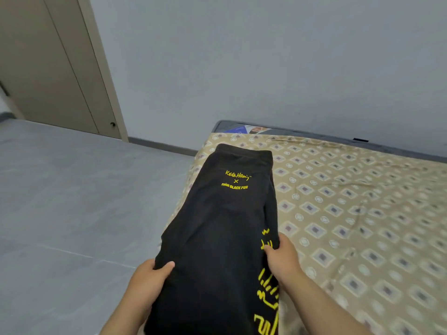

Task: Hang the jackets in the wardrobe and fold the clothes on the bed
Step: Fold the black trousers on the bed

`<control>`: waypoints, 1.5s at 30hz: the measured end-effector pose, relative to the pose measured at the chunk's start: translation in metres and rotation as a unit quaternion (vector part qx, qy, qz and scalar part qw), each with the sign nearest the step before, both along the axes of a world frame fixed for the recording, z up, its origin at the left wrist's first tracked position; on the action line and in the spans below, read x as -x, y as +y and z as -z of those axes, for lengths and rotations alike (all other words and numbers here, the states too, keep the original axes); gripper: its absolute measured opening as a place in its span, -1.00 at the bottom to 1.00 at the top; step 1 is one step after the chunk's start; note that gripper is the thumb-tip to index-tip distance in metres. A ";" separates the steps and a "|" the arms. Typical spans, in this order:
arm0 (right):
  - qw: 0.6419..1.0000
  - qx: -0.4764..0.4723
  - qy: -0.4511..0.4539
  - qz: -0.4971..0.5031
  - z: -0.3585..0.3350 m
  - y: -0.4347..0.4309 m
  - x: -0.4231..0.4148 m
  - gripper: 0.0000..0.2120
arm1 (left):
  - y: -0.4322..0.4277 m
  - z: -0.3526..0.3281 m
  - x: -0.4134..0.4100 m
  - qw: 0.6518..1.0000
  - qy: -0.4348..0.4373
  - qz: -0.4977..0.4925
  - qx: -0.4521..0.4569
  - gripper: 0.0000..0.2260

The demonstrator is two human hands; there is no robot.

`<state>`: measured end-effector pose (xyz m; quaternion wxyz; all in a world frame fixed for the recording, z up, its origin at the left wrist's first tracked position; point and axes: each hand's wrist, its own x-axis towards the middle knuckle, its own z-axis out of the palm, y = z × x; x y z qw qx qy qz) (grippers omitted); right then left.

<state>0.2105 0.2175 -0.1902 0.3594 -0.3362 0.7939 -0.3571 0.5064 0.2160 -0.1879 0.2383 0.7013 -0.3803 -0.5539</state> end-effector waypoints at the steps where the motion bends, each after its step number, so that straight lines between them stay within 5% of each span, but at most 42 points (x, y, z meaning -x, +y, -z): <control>1: 1.000 -0.025 -0.001 -0.001 -0.005 0.007 -0.001 -0.71 | 0.011 -0.002 0.000 1.000 0.016 -0.018 -0.006 -0.80; 6: 0.978 -0.152 -0.144 -0.020 -0.035 0.047 -0.002 -0.79 | 0.053 -0.012 -0.006 0.989 0.119 -0.047 -0.074 -0.73; 9: 0.947 -0.240 -0.182 -0.112 -0.047 0.069 -0.008 -0.87 | 0.076 -0.018 -0.006 0.993 0.093 -0.010 -0.076 -0.86; 15: 0.971 -0.207 0.045 -0.114 -0.066 0.078 0.002 -0.92 | 0.088 -0.025 -0.001 1.000 -0.014 -0.010 0.002 -0.86; 18: 0.934 -0.186 0.244 -0.182 -0.074 0.086 -0.009 -0.88 | 0.093 -0.024 0.002 0.993 -0.103 -0.007 0.051 -0.89; 23: 0.898 -0.167 0.213 -0.347 -0.067 0.104 -0.064 -0.88 | 0.094 -0.024 0.008 0.982 -0.137 0.029 0.130 -0.84; 27: 0.842 -0.254 0.230 -0.417 -0.059 0.118 -0.081 -0.33 | 0.095 -0.021 0.009 0.983 -0.106 0.103 0.114 -0.67; 30: 0.823 -0.270 0.278 -0.416 -0.060 0.117 -0.080 -0.44 | 0.096 -0.016 0.007 0.976 -0.116 0.129 0.135 -0.69; 33: 0.845 -0.204 0.299 -0.394 -0.062 0.115 -0.081 -0.68 | 0.095 -0.016 0.006 0.978 -0.090 0.109 0.150 -0.57; 37: 0.934 -0.050 0.248 -0.251 -0.069 0.107 -0.069 -0.86 | 0.093 -0.016 0.008 0.973 -0.075 0.135 0.171 -0.27; 40: 0.953 0.005 0.214 -0.216 -0.070 0.105 -0.066 -0.82 | 0.091 -0.018 0.011 0.966 -0.072 0.158 0.194 -0.20; 45: 0.972 0.033 0.145 -0.183 -0.068 0.106 -0.066 -0.75 | 0.090 -0.019 0.014 0.912 -0.242 0.225 0.242 -0.68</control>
